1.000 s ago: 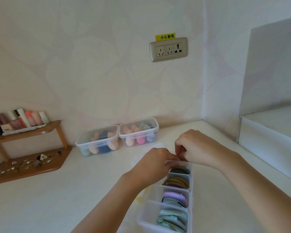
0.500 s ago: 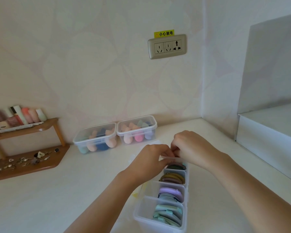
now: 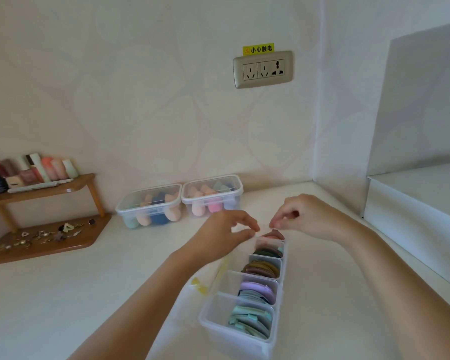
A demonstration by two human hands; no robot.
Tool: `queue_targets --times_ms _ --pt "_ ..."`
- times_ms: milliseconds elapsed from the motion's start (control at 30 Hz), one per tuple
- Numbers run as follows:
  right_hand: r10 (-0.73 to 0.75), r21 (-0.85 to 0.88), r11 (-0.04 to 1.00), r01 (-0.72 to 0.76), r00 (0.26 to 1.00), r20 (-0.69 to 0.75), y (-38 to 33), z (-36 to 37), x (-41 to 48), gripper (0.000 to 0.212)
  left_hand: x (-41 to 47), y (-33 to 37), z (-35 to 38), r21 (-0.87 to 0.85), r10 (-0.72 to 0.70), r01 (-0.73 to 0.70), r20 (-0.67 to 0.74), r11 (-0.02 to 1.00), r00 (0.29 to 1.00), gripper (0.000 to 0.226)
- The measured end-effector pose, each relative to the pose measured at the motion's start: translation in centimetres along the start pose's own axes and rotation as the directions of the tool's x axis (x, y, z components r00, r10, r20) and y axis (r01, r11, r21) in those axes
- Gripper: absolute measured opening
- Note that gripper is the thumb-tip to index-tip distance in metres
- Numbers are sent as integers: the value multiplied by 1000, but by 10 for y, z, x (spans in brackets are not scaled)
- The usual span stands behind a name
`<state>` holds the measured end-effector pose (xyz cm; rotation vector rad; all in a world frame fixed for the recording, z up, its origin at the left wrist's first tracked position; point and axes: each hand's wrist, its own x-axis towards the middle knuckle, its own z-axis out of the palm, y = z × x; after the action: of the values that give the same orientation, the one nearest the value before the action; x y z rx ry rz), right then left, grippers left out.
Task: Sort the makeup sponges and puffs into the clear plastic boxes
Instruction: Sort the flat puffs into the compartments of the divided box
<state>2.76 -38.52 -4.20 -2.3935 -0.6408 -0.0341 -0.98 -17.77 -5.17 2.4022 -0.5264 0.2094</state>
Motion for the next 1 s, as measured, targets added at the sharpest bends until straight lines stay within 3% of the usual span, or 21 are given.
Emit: queue_targets --times_ms 67,100,200,267,333,400,433,567,667,767,867,1000 --pt "36 202 979 -3 987 -159 13 0 5 7 -1 -3 -13 11 -29 30 -39 999 999 13" --pt "75 281 959 -27 984 -161 17 0 6 13 -2 -6 -19 32 -56 58 -60 998 997 14" --pt "175 323 930 -176 984 32 23 4 5 26 -10 -21 -39 101 -250 260 -101 960 963 11" --pt "174 281 939 -200 978 114 24 11 3 29 -17 -38 -49 237 -447 455 -91 858 890 16" --pt "177 326 923 -206 977 117 22 17 4 31 -24 -50 -54 320 -642 618 -37 718 766 34" --pt "194 396 891 -220 975 104 21 20 5 33 -31 -53 -55 310 -747 700 57 644 662 42" --pt "197 405 886 -224 974 108 20 21 4 34 -33 -53 -54 292 -755 706 104 646 648 43" --pt "203 367 898 -242 969 142 14 25 4 38 -42 -46 -54 38 -704 723 273 689 656 42" --pt "216 362 899 -245 969 120 12 25 6 37 -41 -42 -52 -25 -693 740 331 673 641 41" --pt "245 351 901 -256 967 77 11 26 7 36 -36 -43 -53 -52 -687 721 262 691 678 29" --pt "329 349 887 -301 944 -22 10 32 11 38 -25 -39 -66 -267 -652 662 138 700 745 10" --pt "413 407 841 -356 909 -61 7 34 14 38 0 -8 -86 -159 -535 531 17 833 845 3"
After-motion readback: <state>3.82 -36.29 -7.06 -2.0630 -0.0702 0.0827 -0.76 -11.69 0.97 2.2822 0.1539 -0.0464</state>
